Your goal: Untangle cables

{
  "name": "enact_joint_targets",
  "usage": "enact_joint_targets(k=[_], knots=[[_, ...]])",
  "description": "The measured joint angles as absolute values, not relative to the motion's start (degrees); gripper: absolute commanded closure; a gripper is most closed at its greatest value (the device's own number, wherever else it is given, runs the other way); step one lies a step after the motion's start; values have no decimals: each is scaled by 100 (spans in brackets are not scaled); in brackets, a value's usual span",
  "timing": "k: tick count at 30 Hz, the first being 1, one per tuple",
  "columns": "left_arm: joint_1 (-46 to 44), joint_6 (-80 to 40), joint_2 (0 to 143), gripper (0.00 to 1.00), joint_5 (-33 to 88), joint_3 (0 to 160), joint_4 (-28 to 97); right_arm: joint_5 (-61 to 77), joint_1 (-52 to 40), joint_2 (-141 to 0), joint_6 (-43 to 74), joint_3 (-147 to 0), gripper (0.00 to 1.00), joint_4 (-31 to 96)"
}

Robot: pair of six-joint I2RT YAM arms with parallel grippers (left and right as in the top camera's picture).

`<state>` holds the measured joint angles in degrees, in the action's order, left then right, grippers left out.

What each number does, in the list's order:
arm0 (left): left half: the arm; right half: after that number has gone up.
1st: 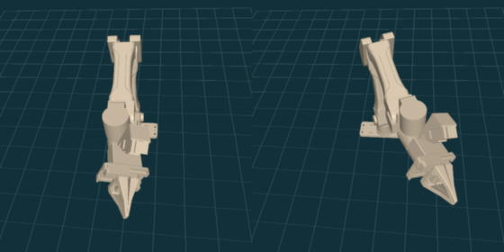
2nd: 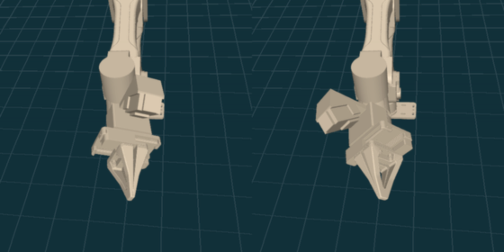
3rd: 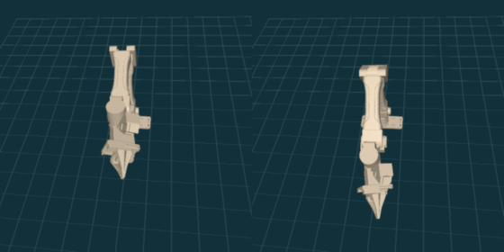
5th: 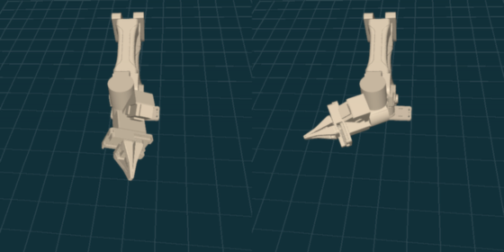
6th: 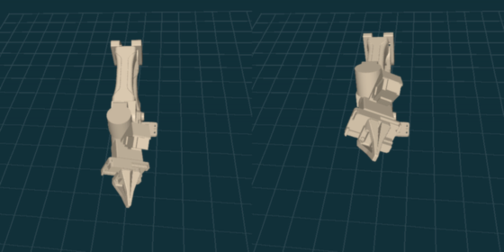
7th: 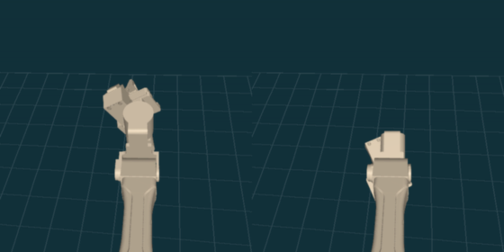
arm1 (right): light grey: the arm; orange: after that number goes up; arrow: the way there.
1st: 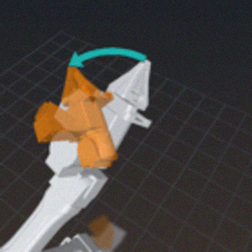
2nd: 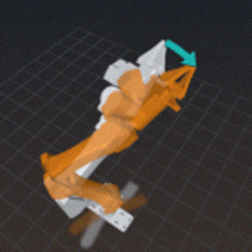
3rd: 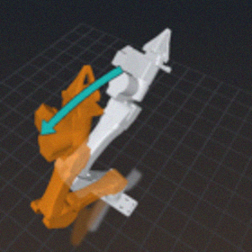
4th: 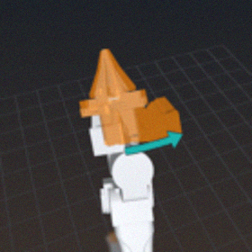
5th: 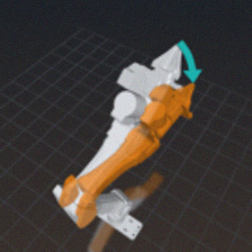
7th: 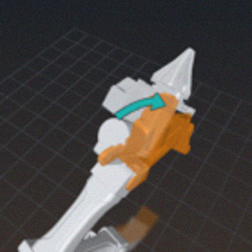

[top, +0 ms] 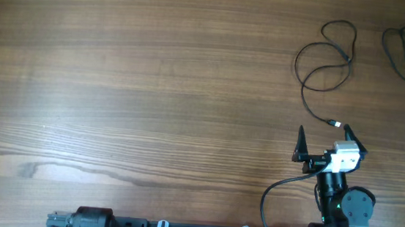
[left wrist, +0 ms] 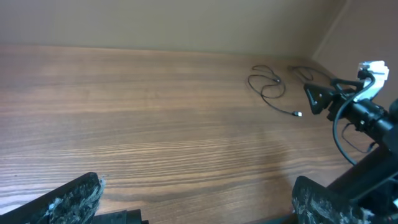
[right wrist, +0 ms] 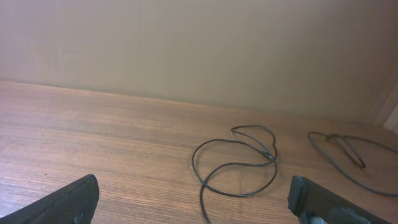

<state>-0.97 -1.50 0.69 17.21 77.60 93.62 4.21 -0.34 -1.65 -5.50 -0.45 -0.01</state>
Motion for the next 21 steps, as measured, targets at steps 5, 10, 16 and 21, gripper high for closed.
enact_joint_targets(k=[5, 10, 16, 21], knots=[[23, -150, 69, 0, 1721, 7758, 9360, 421, -34, -165, -550, -45, 0, -3], [56, -150, 69, 0, 1721, 7758, 9421, 419, -34, -165, -550, -45, 0, -1], [56, -150, 69, 0, 1699, 7752, 9275, 421, -34, -165, -550, -45, 0, -1], [56, -148, 69, 0, 1627, 7356, 8313, 421, -34, -165, -550, -45, 0, -3]])
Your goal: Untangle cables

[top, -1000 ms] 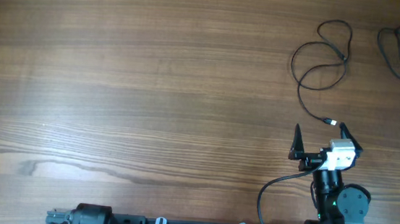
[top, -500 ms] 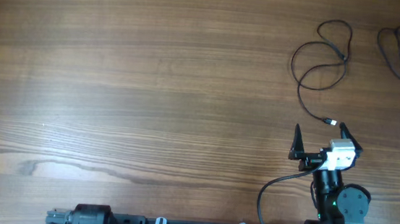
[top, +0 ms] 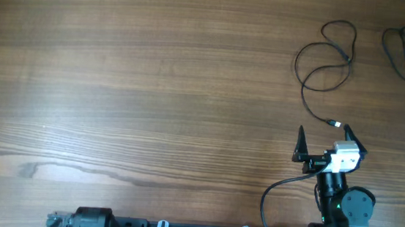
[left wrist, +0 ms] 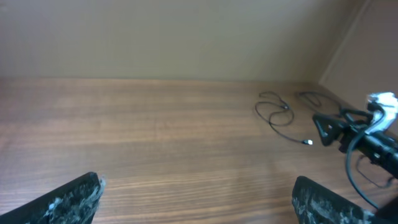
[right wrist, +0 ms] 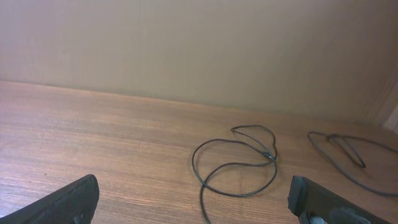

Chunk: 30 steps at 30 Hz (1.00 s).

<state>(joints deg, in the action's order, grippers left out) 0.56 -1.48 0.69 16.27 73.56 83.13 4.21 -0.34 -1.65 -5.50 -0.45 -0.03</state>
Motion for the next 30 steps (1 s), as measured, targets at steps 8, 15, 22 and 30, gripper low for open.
enact_joint_targets(k=[8, 15, 22, 30], knots=[[56, -126, 58, 0, 1605, 5507, 6436, 419, -34, -165, -550, -43, 0, 1], [56, -646, 75, 0, 1833, 3597, 4285, 419, -34, -169, -550, -40, 0, 1], [56, -1199, 75, 0, 1887, 2270, 2467, 419, -34, -169, -550, -40, 0, -1], [56, -1313, 75, 0, 1826, 849, 993, 419, -34, -169, -550, -40, 0, -1]])
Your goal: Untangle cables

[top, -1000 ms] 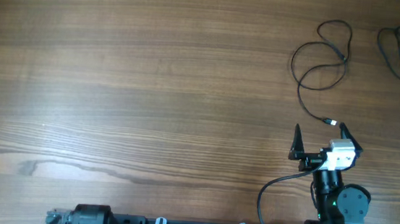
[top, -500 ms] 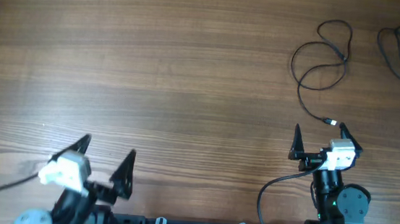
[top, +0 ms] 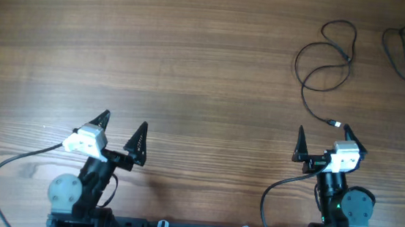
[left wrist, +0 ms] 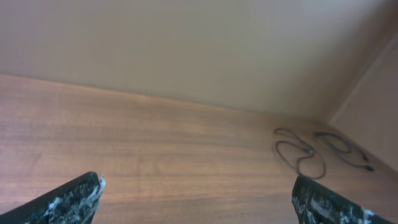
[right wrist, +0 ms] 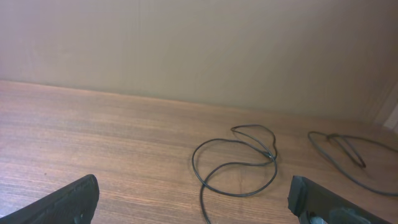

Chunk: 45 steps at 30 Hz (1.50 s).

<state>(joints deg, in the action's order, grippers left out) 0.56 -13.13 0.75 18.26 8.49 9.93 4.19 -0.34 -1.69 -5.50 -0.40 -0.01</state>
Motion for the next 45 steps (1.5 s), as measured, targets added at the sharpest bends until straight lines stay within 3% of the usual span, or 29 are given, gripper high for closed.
enact_joint_targets(k=[10, 45], knots=[[56, -1264, 73, 0, 1291, 191, 301, 419, -34, -169, -550, -40, 0, -1], [56, 283, 869, 0, 1267, 89, 325, 419, -34, -169, -550, -40, 0, -1]])
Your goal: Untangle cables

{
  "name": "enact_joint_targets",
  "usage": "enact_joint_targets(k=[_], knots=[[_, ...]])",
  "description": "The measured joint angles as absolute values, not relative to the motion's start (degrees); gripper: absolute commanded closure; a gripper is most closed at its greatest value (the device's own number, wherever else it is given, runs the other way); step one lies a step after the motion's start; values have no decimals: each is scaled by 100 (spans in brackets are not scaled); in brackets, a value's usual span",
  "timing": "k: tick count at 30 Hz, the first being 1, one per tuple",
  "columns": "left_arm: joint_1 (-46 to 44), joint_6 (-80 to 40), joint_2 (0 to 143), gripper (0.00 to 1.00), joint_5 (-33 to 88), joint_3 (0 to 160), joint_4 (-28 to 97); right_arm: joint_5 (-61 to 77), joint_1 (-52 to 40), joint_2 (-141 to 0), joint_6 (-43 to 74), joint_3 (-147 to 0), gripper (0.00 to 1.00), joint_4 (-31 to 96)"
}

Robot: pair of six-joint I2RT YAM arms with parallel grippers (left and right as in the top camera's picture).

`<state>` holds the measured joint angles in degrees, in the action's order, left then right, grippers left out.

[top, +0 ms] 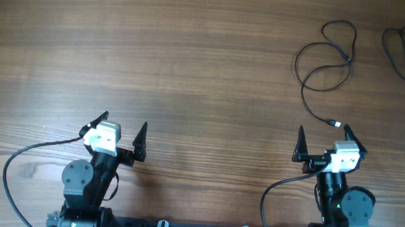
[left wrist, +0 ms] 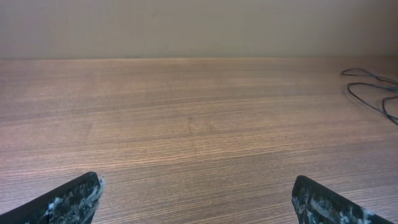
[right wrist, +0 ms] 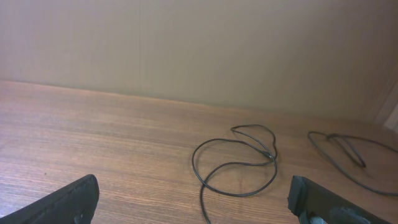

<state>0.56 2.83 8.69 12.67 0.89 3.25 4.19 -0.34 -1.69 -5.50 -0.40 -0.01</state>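
Note:
A thin black cable lies in loose loops at the back right of the table, its connector end pointing toward my right gripper. That gripper is open with nothing in it, just short of the connector. In the right wrist view the same cable curls ahead of the open fingers. My left gripper is open and empty near the front left, far from any cable. Its wrist view shows bare wood, with the cable only at the far right edge.
A second black cable lies at the back right corner, also seen as a cable in the right wrist view. A bit of a third cable shows at the right edge. A beige wall stands behind the wooden table.
My left arm has turned and shifted slightly right near the front left. Its wrist view now faces straight across the table, lower down. The right arm and the cables have not moved.
At first my left arm was out of the overhead view, its camera looking across at the right arm and the cables. Then it stood open over the front left of the table, and now it has straightened. The right gripper stayed open by the cable's connector throughout.

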Motion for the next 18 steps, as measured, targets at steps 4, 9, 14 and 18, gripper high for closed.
enact_joint_targets(k=[4, 9, 14, 18], knots=[[56, 298, 873, 0, 1267, 89, 325, 419, -34, -169, -550, -40, 0, -1], [56, 298, 873, 0, 1267, 89, 325, 419, -34, -169, -550, -40, 0, -1], [56, 298, 847, 0, 1267, 89, 327, 419, -34, -169, -550, -40, 0, -1], [56, 298, 648, 0, 1267, 86, 322, 419, -34, -169, -550, -40, 0, -1]])
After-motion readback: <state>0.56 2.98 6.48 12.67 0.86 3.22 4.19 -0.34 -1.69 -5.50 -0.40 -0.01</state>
